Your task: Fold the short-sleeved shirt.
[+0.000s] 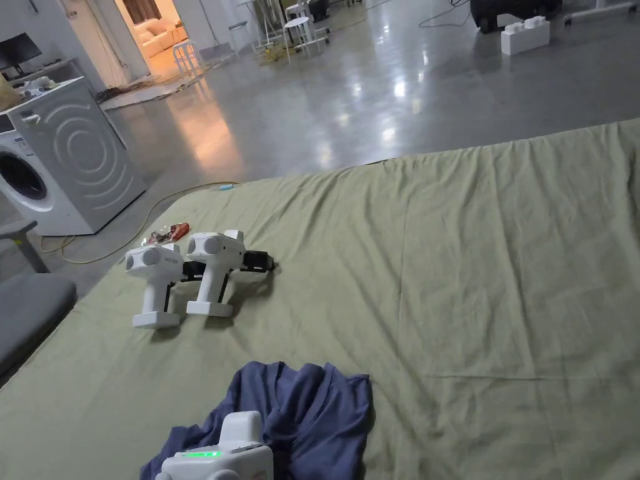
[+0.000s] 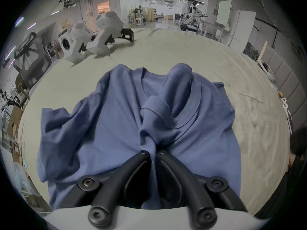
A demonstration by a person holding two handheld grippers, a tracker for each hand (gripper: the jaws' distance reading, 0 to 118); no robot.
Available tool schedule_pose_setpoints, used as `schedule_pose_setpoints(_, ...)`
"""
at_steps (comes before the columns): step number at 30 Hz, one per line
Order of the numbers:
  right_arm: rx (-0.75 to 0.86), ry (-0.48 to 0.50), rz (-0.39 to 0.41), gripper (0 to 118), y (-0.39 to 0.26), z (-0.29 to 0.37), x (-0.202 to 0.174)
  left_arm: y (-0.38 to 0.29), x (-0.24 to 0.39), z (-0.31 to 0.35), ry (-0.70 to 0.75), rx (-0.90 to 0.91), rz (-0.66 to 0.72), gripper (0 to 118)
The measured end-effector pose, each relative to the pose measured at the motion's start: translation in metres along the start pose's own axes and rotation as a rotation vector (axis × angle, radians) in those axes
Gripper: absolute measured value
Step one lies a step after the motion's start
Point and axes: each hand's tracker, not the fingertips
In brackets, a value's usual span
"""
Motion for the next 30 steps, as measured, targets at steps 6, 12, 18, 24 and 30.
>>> schedule_pose_setpoints(6, -0.005, 0.018, -0.014, 2, -0.004, 0.004, 0.007, 0.017, -0.009, 0.023, -0.043, 0.063, 0.084, 4)
schedule_pose_setpoints(12, 0.02, 0.025, -0.055, 2, -0.008, 0.015, 0.019, 0.098, 0.008, 0.09, -0.149, 0.276, 0.129, 4)
schedule_pose_setpoints(18, 0.063, 0.016, -0.143, 2, -0.015, 0.033, 0.031, 0.156, 0.135, 0.123, -0.256, 0.417, -0.174, 4)
schedule_pose_setpoints(24, 0.096, -0.11, -0.124, 2, -0.01, 0.054, 0.039, 0.12, 0.309, 0.107, -0.549, 0.366, -0.296, 4)
schedule_pose_setpoints(30, 0.104, -0.15, -0.194, 2, -0.017, 0.069, 0.062, -0.017, 0.476, 0.086, -0.84, 0.097, -0.607, 4)
